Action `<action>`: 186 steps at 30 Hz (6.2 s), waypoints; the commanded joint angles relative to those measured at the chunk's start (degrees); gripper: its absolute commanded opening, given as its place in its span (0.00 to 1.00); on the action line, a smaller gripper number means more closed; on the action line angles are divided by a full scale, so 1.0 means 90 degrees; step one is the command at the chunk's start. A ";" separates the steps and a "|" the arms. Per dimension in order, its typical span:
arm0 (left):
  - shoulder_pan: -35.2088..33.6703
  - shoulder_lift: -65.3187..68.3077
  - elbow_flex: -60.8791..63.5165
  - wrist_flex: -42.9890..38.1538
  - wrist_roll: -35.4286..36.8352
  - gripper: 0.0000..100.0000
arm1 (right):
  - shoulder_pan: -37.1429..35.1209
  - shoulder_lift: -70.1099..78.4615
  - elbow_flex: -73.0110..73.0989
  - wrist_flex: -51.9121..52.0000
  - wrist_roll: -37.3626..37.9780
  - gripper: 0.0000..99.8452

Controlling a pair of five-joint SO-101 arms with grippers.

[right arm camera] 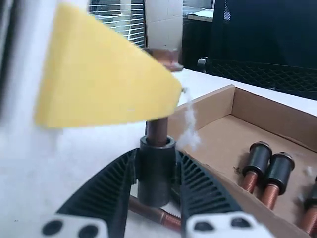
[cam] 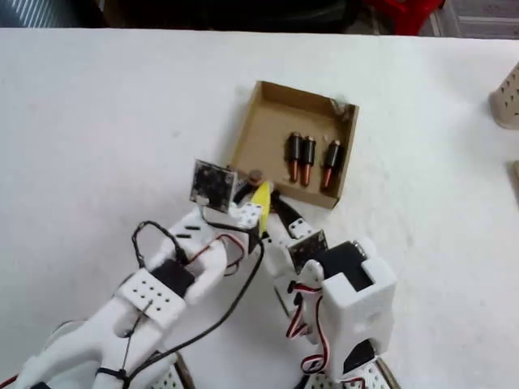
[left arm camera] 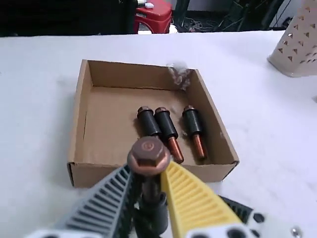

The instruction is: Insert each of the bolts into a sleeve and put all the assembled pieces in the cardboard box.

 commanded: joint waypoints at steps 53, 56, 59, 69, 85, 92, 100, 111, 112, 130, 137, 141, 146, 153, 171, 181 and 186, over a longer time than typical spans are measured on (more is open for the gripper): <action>-0.0347 -0.1509 0.0313 0.0908 -0.0645 0.37 | 0.0181 -0.0259 0.0049 -0.0190 -0.0020 0.02; -0.0347 -0.2183 0.0322 0.1319 -0.0567 0.36 | 0.0171 -0.0259 0.0049 -0.0190 -0.0020 0.02; -0.0474 -0.2769 0.0322 0.1670 -0.0557 0.35 | 0.0171 -0.0259 0.0049 -0.0181 -0.0010 0.02; -0.2037 -0.4303 0.0703 0.2032 -0.0557 0.07 | 0.0190 -0.0259 0.0059 -0.0181 -0.0010 0.02; -0.4195 -0.6110 0.2462 0.3516 -0.0606 0.07 | 0.0366 -0.0611 0.0166 -0.0190 -0.0029 0.02; -0.4254 -0.6149 0.2462 0.4650 -0.1436 0.07 | 0.1197 -0.1822 0.0440 -0.0073 -0.0029 0.02; -0.4274 -0.6159 0.2462 0.4913 -0.2559 0.07 | 0.1499 -0.3111 0.0459 0.1509 -0.0010 0.02; -0.4274 -0.6168 0.2462 0.5050 -0.2589 0.07 | 0.2007 -0.6188 -0.0977 0.7292 -0.0049 0.02; -0.4274 -0.6168 0.2462 0.5050 -0.2589 0.07 | 0.1998 -0.6462 -0.1123 0.7780 -0.0049 0.02; -0.4283 -0.6168 0.2462 0.5050 -0.2589 0.07 | 0.1519 -0.4576 -0.6173 1.2518 -0.0010 0.02; -0.4283 -0.6168 0.2462 0.5050 -0.2598 0.07 | 0.1519 -0.2017 -0.8488 1.3465 -0.0010 0.02; -0.4283 -0.6168 0.2462 0.5050 -0.2598 0.07 | 0.1519 -0.0747 -0.9797 1.4208 -0.0010 0.02; -0.4283 -0.6168 0.2462 0.5031 -0.2598 0.07 | 0.1568 0.0484 -1.0960 1.4725 -0.0010 0.02; -0.4283 -0.6168 0.2462 0.5001 -0.2598 0.07 | 0.1431 0.1158 -1.1810 1.5634 -0.0010 0.09; -0.4283 -0.6168 0.2462 0.4991 -0.2598 0.07 | 0.1284 -0.0405 -1.1966 1.8027 -0.0010 0.02; -0.4283 -0.6168 0.2462 0.4991 -0.2598 0.07 | 0.0093 -0.2144 -1.0178 1.9160 -0.0020 0.02; -0.4283 -0.6168 0.2462 0.4991 -0.2598 0.07 | -0.0181 -0.2906 -0.8879 1.8359 0.0049 0.02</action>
